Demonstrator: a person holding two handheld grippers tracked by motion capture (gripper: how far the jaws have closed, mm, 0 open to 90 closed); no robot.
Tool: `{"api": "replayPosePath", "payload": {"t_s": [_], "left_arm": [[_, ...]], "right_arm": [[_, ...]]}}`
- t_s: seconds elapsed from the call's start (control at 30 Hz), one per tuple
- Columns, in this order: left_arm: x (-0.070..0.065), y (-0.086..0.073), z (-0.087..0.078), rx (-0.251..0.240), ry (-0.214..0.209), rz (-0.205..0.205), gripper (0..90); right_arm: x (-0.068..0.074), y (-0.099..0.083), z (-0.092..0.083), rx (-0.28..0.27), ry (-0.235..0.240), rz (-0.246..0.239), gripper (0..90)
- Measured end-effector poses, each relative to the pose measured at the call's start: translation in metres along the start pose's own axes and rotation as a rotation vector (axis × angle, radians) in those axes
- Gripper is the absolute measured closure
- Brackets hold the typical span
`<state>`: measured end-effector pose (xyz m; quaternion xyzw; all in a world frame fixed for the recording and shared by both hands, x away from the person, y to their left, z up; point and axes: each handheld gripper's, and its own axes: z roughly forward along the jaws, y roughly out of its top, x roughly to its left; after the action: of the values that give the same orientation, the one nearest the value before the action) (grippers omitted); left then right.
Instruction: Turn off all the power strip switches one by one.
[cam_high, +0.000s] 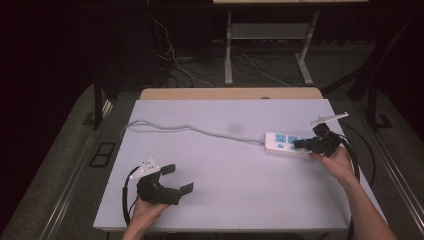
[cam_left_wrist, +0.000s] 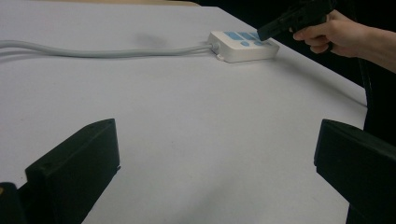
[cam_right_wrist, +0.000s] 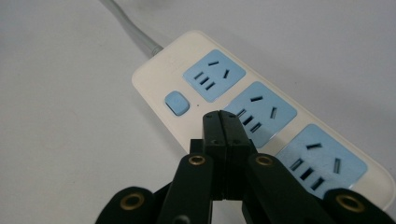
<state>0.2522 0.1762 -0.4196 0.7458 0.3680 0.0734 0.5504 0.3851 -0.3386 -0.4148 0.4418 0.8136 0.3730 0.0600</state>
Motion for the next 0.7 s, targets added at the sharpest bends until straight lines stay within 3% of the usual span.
{"api": "replayPosePath", "payload": {"t_s": [0.7], "left_arm": [[-0.001, 0.0, 0.001, 0.002, -0.001, -0.004, 0.0]], "right_arm": [[-0.007, 0.002, -0.03, -0.005, -0.021, 0.003, 90.0]]}}
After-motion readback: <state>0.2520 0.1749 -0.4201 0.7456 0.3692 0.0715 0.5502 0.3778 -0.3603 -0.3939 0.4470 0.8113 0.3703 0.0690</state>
